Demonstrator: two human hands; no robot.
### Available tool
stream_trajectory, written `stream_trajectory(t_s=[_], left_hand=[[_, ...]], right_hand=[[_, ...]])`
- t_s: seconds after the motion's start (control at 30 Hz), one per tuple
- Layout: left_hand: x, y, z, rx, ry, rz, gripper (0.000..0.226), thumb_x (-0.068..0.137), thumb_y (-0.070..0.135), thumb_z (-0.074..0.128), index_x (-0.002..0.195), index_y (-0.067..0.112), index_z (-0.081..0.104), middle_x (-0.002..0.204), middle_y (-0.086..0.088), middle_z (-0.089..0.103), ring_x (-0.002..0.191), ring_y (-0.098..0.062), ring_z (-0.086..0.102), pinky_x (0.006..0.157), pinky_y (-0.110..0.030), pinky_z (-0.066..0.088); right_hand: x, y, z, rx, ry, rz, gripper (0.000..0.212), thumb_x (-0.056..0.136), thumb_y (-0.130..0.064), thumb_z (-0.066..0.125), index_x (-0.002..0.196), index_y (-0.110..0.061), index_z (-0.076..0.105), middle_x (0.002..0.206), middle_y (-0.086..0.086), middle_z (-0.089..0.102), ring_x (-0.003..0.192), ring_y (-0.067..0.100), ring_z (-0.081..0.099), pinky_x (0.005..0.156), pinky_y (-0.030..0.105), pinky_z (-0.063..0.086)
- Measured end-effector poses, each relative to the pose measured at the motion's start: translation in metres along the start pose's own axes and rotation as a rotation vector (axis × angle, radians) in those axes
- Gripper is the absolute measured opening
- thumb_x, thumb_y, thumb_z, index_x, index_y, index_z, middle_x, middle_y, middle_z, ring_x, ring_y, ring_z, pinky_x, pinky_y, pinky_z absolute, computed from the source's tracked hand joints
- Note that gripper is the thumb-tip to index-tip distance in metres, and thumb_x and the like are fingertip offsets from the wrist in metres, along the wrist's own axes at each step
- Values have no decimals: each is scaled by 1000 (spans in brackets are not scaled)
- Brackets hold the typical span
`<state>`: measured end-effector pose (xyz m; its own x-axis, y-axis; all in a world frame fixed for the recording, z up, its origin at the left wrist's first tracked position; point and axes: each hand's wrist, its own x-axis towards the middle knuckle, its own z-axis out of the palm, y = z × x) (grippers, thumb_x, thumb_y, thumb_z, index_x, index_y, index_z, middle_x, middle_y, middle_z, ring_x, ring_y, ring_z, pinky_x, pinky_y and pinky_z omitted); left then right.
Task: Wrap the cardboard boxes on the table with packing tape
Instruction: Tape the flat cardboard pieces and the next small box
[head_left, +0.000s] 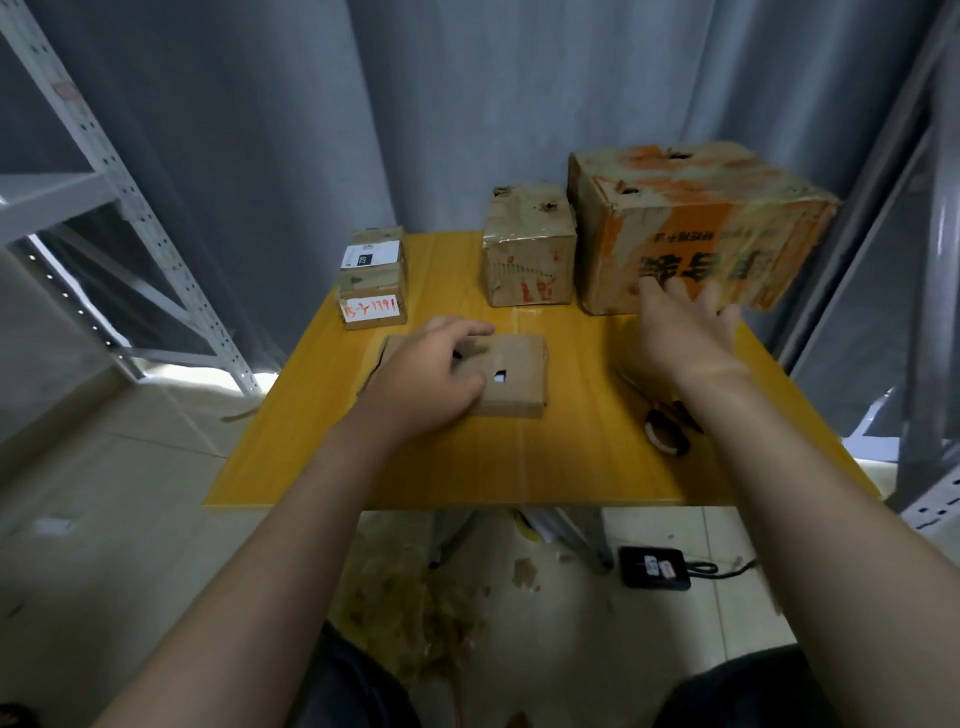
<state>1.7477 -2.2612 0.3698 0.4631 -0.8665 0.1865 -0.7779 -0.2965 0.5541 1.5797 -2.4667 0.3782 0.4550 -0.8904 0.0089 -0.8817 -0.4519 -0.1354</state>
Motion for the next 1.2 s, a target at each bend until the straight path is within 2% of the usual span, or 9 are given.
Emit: stream_trajectory(t_s=[0.23, 0.4, 0.47, 0.57, 0.63, 0.73, 0.87, 1.0, 1.2], left_hand=[[-11, 39, -3, -141, -17, -12, 37, 97, 22, 65, 131, 37, 67, 115, 29, 62, 96, 15, 51, 77, -8, 36], [-20, 73, -12, -324, -86, -18, 34, 97, 28, 70, 131, 27, 70, 122, 17, 72, 113, 3, 62, 99, -22, 47], [-25, 83, -15, -355, -53, -44, 35, 95, 35, 74, 128, 22, 72, 119, 9, 74, 111, -8, 66, 96, -28, 51], [-35, 87, -19, -480, 59, -124, 15, 90, 38, 78, 90, 22, 78, 75, 13, 74, 73, -2, 68, 66, -20, 52], [-46, 85, -21, -547, 151, -154, 31, 89, 37, 79, 64, 24, 68, 49, 16, 59, 46, 5, 53, 44, -11, 36], [-61, 77, -25, -612, 215, -152, 49, 93, 35, 77, 47, 27, 63, 44, 17, 50, 42, 4, 47, 44, -12, 32], [-75, 75, -36, -611, 212, -152, 46, 98, 34, 70, 52, 37, 72, 50, 18, 60, 50, 3, 57, 49, -11, 38], [-82, 76, -37, -703, 180, -115, 27, 108, 29, 53, 104, 17, 77, 92, -4, 81, 90, -28, 76, 81, -39, 58], [-87, 87, -37, -864, 30, -188, 33, 113, 28, 40, 103, 7, 64, 80, -17, 78, 67, -29, 75, 70, -36, 61]], right_hand=[[-20, 7, -3, 203, 214, -98, 63, 96, -5, 54, 151, -31, 40, 85, 6, 65, 119, 42, 52, 92, 48, 36], [-61, -24, -48, 621, 288, -247, 36, 96, -25, 72, 129, -37, 64, 119, -1, 72, 118, 28, 63, 100, 44, 46], [-78, -40, -67, 839, 208, -314, 26, 94, -23, 75, 117, -34, 71, 109, -5, 71, 112, 22, 65, 90, 32, 52], [-99, -59, -83, 976, 52, -418, 17, 93, -14, 76, 105, -26, 75, 106, -1, 74, 104, 18, 69, 80, 21, 51], [-106, -62, -88, 948, 40, -468, 11, 92, -11, 77, 101, -18, 78, 103, -3, 74, 99, 13, 69, 86, 27, 54], [-110, -61, -90, 969, 50, -524, 9, 89, -9, 80, 97, -12, 79, 88, -6, 73, 79, -5, 64, 81, 20, 51], [-111, -63, -89, 941, -28, -554, 16, 88, -20, 83, 104, -16, 80, 91, -13, 73, 79, -5, 64, 71, 11, 48], [-110, -69, -84, 1002, -39, -530, 2, 86, -20, 85, 86, -20, 82, 91, -3, 80, 88, 8, 72, 87, 31, 58], [-107, -74, -78, 926, 54, -440, 8, 87, -22, 84, 90, -14, 83, 86, -3, 78, 85, 9, 70, 77, 27, 52]])
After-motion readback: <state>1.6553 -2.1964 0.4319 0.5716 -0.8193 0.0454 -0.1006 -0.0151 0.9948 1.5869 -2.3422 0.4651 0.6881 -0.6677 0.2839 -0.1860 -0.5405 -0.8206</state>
